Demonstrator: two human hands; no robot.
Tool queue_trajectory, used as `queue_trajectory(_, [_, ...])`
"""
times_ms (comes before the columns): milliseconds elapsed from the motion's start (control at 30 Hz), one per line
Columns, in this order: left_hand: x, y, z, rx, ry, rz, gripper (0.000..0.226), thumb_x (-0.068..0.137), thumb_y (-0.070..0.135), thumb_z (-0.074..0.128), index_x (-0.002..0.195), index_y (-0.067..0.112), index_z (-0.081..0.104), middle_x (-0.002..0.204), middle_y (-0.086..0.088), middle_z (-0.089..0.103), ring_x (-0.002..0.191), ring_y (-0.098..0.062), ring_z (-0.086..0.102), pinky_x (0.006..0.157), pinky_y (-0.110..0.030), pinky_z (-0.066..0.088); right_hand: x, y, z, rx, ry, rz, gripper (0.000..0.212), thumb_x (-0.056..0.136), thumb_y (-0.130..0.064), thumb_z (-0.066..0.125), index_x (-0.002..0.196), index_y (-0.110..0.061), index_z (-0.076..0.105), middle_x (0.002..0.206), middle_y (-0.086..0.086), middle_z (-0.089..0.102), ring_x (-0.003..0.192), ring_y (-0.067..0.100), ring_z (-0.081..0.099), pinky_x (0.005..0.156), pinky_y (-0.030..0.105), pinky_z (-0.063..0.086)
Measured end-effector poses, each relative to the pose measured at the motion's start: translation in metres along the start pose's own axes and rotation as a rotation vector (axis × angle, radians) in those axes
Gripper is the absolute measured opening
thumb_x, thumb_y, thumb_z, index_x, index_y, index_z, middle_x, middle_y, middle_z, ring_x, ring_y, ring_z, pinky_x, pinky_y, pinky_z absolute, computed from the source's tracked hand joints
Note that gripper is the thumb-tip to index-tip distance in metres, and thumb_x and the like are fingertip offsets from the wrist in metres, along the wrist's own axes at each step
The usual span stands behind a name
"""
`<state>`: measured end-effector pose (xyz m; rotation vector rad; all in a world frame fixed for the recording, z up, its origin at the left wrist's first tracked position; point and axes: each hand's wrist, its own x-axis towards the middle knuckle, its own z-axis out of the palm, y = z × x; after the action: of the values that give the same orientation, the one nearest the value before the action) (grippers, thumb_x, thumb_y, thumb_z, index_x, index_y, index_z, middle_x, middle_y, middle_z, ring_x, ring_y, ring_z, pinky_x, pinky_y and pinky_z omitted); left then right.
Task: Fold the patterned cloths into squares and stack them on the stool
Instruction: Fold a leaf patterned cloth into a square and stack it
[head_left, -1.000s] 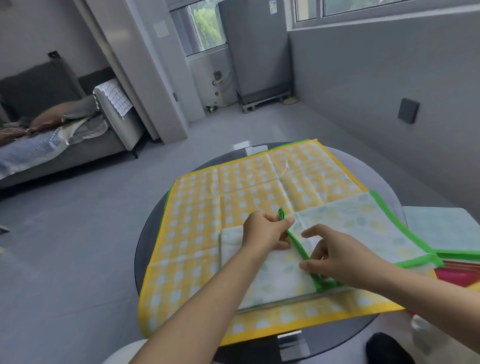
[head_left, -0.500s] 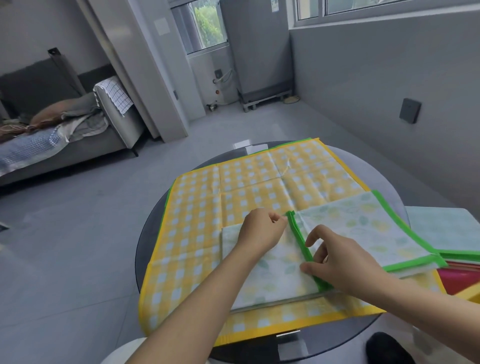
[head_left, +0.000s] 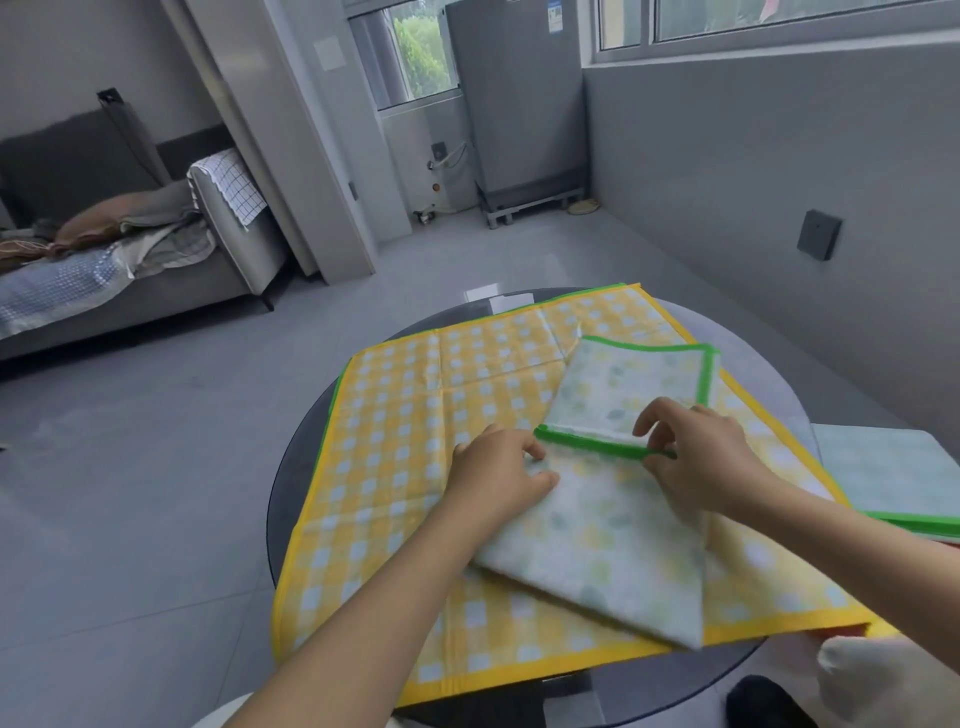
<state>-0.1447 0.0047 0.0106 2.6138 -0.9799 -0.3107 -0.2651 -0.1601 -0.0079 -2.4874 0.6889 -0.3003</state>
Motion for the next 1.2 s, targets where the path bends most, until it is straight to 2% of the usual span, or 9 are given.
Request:
queue_trajectory(133, [-0.010, 0.002, -0.003, -0.011, -0.071, 0.022, 0.034, 0.083, 0.044, 0.066, 0.109, 0.023, 0.060, 0.096, 0.006, 0.054, 0.100, -0.018, 0.057, 0.093, -0.038, 0.044, 0.022, 0.007, 0.000, 0.120, 0.002, -0.009, 0.023, 0.085, -0.006, 0.059, 0.098, -0.023, 0.055, 0.089, -0.007, 0.058, 0.097, 0.016, 0.040, 0.088, 0.035, 0.035])
queue_trajectory(333, [-0.012, 0.001, 0.020, -0.076, 0.019, 0.098, 0.044, 0.089, 0.041, 0.056, 0.126, 0.018, 0.051, 0.124, 0.001, 0.037, 0.121, -0.017, 0.042, 0.102, -0.031, 0.039, 0.031, 0.010, 0.005, 0.048, -0.052, -0.040, 0.021, 0.091, -0.007, 0.049, 0.099, -0.026, 0.057, 0.089, -0.007, 0.052, 0.104, 0.019, 0.041, 0.090, 0.035, 0.036])
queue_trajectory(467, [-0.018, 0.009, 0.037, -0.056, -0.007, 0.115, 0.058, 0.097, 0.041, 0.043, 0.146, 0.012, 0.031, 0.155, -0.004, 0.011, 0.145, -0.019, 0.008, 0.118, -0.032, 0.015, 0.032, 0.011, 0.002, 0.011, -0.082, -0.042, 0.021, 0.093, -0.009, 0.047, 0.106, -0.022, 0.057, 0.095, -0.004, 0.051, 0.107, 0.020, 0.042, 0.087, 0.033, 0.036])
queue_trajectory(600, [-0.019, 0.013, 0.048, 0.017, -0.078, 0.097, 0.065, 0.099, 0.046, 0.030, 0.153, 0.017, 0.007, 0.159, -0.002, -0.016, 0.145, -0.016, -0.018, 0.117, -0.035, -0.004, 0.031, 0.012, 0.006, -0.021, -0.047, -0.053, 0.022, 0.093, -0.009, 0.046, 0.106, -0.023, 0.058, 0.094, -0.004, 0.050, 0.106, 0.021, 0.043, 0.089, 0.033, 0.036])
queue_trajectory(767, [-0.020, 0.013, 0.055, 0.128, -0.094, 0.090, 0.067, 0.099, 0.050, 0.021, 0.152, 0.022, -0.009, 0.156, -0.004, -0.026, 0.142, -0.018, -0.026, 0.115, -0.037, -0.015, 0.031, 0.012, 0.009, -0.014, 0.007, -0.056, 0.026, 0.092, -0.008, 0.047, 0.105, -0.026, 0.061, 0.096, -0.003, 0.054, 0.105, 0.023, 0.045, 0.089, 0.032, 0.035])
queue_trajectory(900, [-0.018, 0.012, 0.058, 0.178, -0.089, 0.088, 0.067, 0.098, 0.051, 0.018, 0.151, 0.022, -0.011, 0.155, -0.005, -0.027, 0.142, -0.019, -0.026, 0.114, -0.037, -0.016, 0.021, 0.011, 0.014, -0.202, 0.084, -0.172, 0.025, 0.093, -0.024, 0.050, 0.115, -0.030, 0.061, 0.120, -0.007, 0.057, 0.121, 0.020, 0.044, 0.101, 0.030, 0.025])
queue_trajectory(1000, [-0.018, 0.011, 0.059, 0.182, -0.080, 0.093, 0.067, 0.098, 0.052, 0.017, 0.151, 0.022, -0.010, 0.156, -0.005, -0.026, 0.143, -0.019, -0.026, 0.115, -0.037, -0.015, 0.001, 0.002, 0.021, -0.268, 0.062, -0.309, 0.051, 0.092, -0.043, 0.024, 0.130, -0.027, 0.054, 0.140, -0.005, 0.048, 0.136, 0.017, 0.034, 0.113, 0.030, 0.016])
queue_trajectory(1067, [-0.018, 0.011, 0.059, 0.184, -0.075, 0.095, 0.067, 0.098, 0.052, 0.017, 0.151, 0.022, -0.010, 0.156, -0.005, -0.026, 0.143, -0.019, -0.026, 0.115, -0.037, -0.015, -0.012, -0.001, 0.024, -0.296, -0.045, -0.314, 0.082, 0.077, -0.054, -0.004, 0.143, -0.027, 0.035, 0.153, -0.007, 0.026, 0.144, 0.011, 0.017, 0.115, 0.025, 0.004])
queue_trajectory(1200, [-0.018, 0.011, 0.058, 0.198, -0.069, 0.093, 0.067, 0.098, 0.051, 0.017, 0.151, 0.021, -0.011, 0.156, -0.005, -0.026, 0.143, -0.019, -0.025, 0.116, -0.037, -0.014, -0.024, 0.013, 0.026, -0.354, -0.170, -0.244, 0.113, 0.052, -0.074, -0.039, 0.149, -0.030, -0.002, 0.155, -0.013, -0.009, 0.138, -0.001, -0.017, 0.112, 0.022, -0.014])
